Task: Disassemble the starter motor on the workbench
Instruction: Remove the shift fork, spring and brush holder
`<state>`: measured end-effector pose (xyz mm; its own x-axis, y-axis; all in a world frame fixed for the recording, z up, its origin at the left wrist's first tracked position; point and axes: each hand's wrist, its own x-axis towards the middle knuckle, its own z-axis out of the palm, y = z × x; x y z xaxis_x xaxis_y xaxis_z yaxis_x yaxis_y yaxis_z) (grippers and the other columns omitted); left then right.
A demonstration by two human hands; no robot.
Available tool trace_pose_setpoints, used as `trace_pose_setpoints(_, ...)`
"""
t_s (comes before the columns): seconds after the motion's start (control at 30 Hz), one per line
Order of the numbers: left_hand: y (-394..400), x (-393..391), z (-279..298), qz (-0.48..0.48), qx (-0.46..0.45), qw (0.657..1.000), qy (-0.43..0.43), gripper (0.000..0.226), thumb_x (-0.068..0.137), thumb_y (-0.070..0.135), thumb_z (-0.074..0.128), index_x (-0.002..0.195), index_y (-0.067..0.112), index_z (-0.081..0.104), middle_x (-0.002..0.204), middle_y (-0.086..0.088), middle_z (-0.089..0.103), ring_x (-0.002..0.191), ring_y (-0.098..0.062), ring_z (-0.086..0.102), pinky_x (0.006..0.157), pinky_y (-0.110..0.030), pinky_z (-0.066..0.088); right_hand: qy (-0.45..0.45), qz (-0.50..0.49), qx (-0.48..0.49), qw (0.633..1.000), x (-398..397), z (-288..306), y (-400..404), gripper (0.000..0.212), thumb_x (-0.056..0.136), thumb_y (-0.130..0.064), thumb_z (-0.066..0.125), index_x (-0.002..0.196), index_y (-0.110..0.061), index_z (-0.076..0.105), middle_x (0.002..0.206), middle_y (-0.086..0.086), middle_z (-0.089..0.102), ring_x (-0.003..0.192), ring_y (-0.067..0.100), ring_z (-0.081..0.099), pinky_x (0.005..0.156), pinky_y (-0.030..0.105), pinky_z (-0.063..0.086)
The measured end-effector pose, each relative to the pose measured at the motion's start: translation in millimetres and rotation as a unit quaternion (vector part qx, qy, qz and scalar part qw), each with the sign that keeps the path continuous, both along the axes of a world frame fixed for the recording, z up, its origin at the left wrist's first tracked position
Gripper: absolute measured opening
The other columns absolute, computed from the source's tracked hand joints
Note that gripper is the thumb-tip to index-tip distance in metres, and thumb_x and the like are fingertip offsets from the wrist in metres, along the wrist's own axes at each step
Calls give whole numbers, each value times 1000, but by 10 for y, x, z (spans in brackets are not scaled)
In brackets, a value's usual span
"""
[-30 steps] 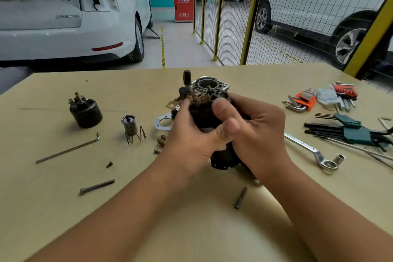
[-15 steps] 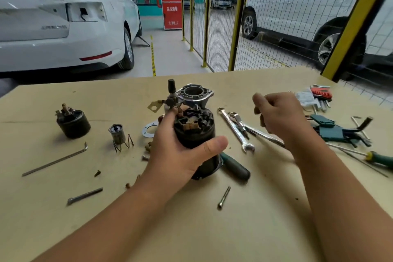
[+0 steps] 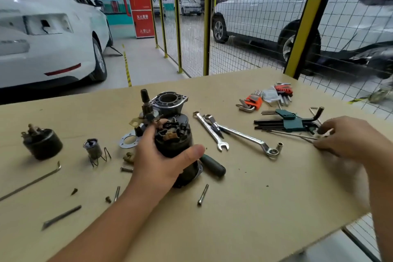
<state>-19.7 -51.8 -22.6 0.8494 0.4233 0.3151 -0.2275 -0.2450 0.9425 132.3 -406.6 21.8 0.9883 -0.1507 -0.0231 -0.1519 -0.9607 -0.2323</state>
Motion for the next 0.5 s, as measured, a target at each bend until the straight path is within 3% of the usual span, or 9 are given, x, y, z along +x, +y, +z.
trace_pose_setpoints(0.1,-15,12,-7,9,7,1000,4,76,42,66,92,110,49,62,107,27,72,96,7,69,85,-51,63,4,35,-14,999,-57,10,-198,20,78,-40,85,79,-26,71,84,-2,67,77,17,58,65,29,45)
trace_pose_setpoints(0.2,-32,11,-19,17,9,1000,9,77,41,68,92,110,51,62,107,29,71,95,9,68,84,-50,63,-11,56,-40,998,-120,52,-265,23,90,-47,72,80,-27,66,84,-1,65,80,21,59,75,37,52)
trace_pose_setpoints(0.27,-40,7,-18,19,9,1000,9,76,42,69,93,109,53,62,106,30,71,94,10,67,82,-45,64,-49,79,-30,995,-205,134,-216,30,97,-49,58,82,-23,64,79,3,65,75,24,60,71,41,54)
trace_pose_setpoints(0.3,-40,5,-14,19,8,1000,8,76,42,68,94,109,54,62,106,31,71,94,11,67,80,-41,63,-70,94,19,993,-255,197,-146,33,99,-48,54,83,-21,63,76,6,65,72,26,62,67,40,54)
trace_pose_setpoints(0.37,-45,6,-11,11,3,1000,2,72,45,62,98,107,54,63,104,30,72,93,11,68,74,-27,61,-98,100,235,962,-392,355,115,32,102,-45,50,89,-19,64,81,12,68,75,31,66,67,45,58)
trace_pose_setpoints(0.43,-48,-2,-5,2,-4,1000,-2,68,50,54,100,107,54,64,103,28,73,93,9,69,69,-23,60,-75,82,471,875,-503,480,436,26,103,-42,52,100,-20,65,84,15,68,70,32,69,59,47,60)
trace_pose_setpoints(0.5,-39,-16,-4,-7,-11,1000,0,69,50,54,98,110,49,64,106,24,74,96,6,70,74,-29,62,-5,74,606,792,-560,547,781,15,103,-29,56,115,-21,61,86,19,68,57,27,67,49,38,56)
